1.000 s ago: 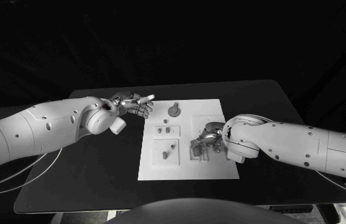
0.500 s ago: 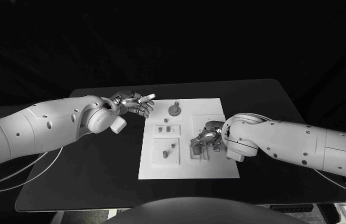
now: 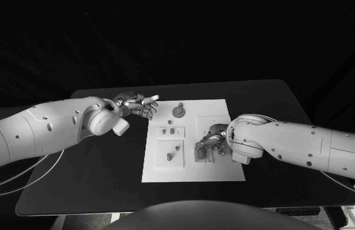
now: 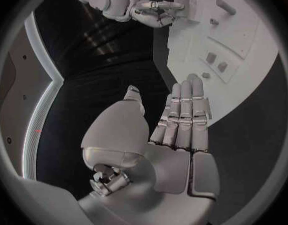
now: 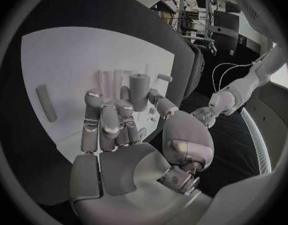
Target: Assemble the parts on the task board
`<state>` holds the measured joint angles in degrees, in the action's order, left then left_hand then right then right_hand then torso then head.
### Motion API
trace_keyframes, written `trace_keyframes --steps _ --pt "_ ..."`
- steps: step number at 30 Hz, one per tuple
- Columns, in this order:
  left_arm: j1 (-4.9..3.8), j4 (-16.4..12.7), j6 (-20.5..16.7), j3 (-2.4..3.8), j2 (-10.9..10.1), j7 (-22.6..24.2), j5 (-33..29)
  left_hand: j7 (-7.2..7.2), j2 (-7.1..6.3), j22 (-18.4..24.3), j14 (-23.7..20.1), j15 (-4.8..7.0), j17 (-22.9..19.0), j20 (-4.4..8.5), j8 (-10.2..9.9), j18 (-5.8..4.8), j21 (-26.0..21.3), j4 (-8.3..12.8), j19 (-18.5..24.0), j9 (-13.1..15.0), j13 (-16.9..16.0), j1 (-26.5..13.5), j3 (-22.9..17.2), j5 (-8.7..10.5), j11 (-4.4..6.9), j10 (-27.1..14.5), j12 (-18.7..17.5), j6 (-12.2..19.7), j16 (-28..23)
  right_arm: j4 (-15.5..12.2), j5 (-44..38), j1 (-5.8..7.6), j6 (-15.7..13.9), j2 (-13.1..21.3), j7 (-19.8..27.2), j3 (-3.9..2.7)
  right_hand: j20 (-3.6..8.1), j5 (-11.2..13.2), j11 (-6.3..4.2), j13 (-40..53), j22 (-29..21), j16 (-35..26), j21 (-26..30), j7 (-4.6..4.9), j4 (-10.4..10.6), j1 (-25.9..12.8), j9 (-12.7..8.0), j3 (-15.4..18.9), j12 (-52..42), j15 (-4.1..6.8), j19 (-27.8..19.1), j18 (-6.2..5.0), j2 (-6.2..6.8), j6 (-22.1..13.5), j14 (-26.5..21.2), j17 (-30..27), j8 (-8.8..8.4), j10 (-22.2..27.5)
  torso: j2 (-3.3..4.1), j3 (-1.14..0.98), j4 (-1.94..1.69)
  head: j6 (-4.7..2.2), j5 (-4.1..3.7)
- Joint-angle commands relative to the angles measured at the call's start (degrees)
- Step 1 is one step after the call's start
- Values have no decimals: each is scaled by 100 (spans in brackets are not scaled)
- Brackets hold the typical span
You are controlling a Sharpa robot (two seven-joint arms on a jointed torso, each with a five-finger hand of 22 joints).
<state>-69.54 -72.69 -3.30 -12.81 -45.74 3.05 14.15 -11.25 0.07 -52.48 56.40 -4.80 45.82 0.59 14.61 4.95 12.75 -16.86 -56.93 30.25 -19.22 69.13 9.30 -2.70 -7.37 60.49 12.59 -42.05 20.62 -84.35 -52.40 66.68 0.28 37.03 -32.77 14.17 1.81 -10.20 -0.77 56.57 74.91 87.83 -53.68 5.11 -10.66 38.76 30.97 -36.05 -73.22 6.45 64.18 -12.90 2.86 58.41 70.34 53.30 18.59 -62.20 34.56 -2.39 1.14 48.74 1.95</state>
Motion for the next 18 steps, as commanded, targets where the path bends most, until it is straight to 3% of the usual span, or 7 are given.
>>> trace_keyframes --steps 1,18 --pt "-5 -16 86 4 5 21 -6 -121 -7 2 -21 -38 6 -3 -23 63 -22 -9 46 -8 9 -60 -32 -20 -4 -32 -14 40 -35 15 38 -17 189 -22 -35 1 -10 9 -9 -4 32 23 19 32 28 -67 -8 -2 -22 22 -19 -210 18 19 -56 -8 -25 44 2 -1 -1 12 -3" --pt "-5 -28 113 4 -7 12 -6 -124 -13 2 -25 -40 9 -5 -25 63 -25 -9 51 -10 10 -71 -42 -20 -6 -37 -15 47 -40 149 -439 -72 193 -107 -32 1 -10 11 -4 -4 38 24 21 37 14 -73 -13 -18 -23 18 -38 -210 40 4 -99 -64 -37 66 3 -9 4 28 23"
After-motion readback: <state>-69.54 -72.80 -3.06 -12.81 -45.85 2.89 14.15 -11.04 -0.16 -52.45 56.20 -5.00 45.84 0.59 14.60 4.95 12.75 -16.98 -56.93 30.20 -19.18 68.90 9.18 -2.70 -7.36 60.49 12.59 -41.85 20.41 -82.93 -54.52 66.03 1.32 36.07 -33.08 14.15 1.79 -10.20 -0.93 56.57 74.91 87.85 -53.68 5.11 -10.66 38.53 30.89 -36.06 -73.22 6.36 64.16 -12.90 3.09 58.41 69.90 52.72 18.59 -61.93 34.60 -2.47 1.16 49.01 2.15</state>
